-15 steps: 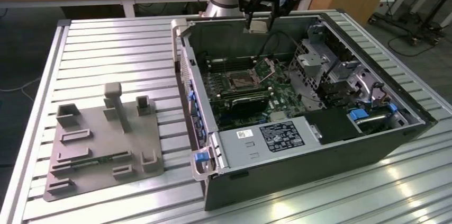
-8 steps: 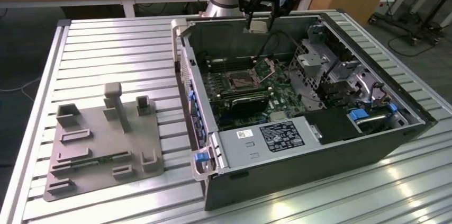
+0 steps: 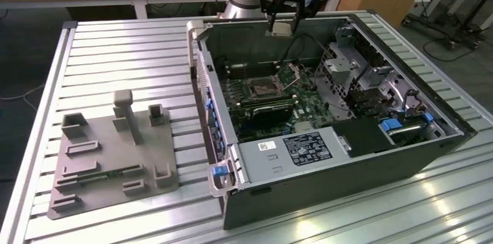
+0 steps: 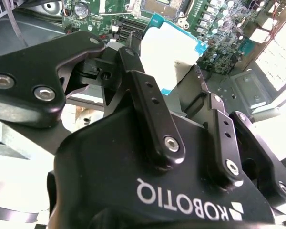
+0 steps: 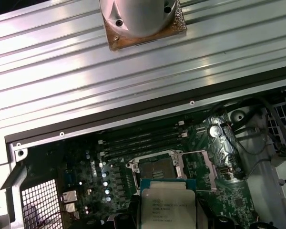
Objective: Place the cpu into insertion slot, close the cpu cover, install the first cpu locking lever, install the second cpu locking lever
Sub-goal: 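Place the cpu into insertion slot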
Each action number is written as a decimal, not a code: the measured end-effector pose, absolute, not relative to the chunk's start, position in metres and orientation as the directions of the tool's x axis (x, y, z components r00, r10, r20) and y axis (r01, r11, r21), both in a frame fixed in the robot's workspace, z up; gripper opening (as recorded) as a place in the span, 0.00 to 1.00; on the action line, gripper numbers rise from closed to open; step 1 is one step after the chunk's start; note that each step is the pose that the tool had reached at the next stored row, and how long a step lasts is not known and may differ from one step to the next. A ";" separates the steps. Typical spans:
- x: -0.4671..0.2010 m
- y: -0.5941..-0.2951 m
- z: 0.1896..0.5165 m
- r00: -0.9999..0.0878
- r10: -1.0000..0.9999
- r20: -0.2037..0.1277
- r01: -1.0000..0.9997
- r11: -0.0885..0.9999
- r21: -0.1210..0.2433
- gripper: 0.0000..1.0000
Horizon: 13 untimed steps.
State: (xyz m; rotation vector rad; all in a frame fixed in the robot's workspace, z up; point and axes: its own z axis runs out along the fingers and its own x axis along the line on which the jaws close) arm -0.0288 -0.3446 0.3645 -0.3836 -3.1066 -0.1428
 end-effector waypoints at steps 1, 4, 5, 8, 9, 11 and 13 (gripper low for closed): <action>-0.029 -0.345 0.364 -0.968 0.248 0.019 0.249 0.964 0.089 0.54; -0.029 -0.345 0.364 -0.951 0.307 0.019 0.308 0.947 0.089 0.54; -0.029 -0.345 0.364 -0.948 0.317 0.019 0.317 0.944 0.089 0.54; -0.029 -0.345 0.364 -0.938 0.347 0.019 0.347 0.934 0.089 0.54; -0.029 -0.345 0.364 -0.934 0.357 0.019 0.357 0.930 0.089 0.54; -0.029 -0.345 0.364 -0.926 0.377 0.019 0.377 0.922 0.089 0.54; -0.029 -0.345 0.364 -0.918 0.396 0.019 0.396 0.914 0.089 0.54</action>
